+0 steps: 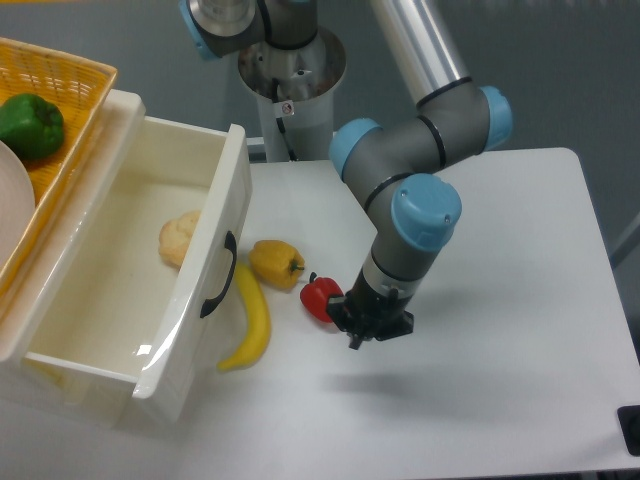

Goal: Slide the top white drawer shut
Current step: 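Move the gripper toward the open white drawer's front panel, then lower the gripper against the drawer front beside its black handle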

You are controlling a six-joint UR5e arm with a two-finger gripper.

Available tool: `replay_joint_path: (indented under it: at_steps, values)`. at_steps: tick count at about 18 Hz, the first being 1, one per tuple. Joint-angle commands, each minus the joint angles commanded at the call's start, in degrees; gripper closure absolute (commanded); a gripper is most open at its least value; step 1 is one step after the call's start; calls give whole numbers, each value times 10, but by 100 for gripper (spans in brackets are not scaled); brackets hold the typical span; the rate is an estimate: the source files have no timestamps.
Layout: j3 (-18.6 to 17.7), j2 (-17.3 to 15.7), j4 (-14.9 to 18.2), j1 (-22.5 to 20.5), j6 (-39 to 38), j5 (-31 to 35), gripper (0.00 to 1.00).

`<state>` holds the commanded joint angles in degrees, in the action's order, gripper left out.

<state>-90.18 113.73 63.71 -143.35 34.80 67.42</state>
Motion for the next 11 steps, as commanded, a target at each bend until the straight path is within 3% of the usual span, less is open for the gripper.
replay_joint_path:
  at_steps: [11]
  values:
    - [3, -25, 118, 25, 6, -64, 100]
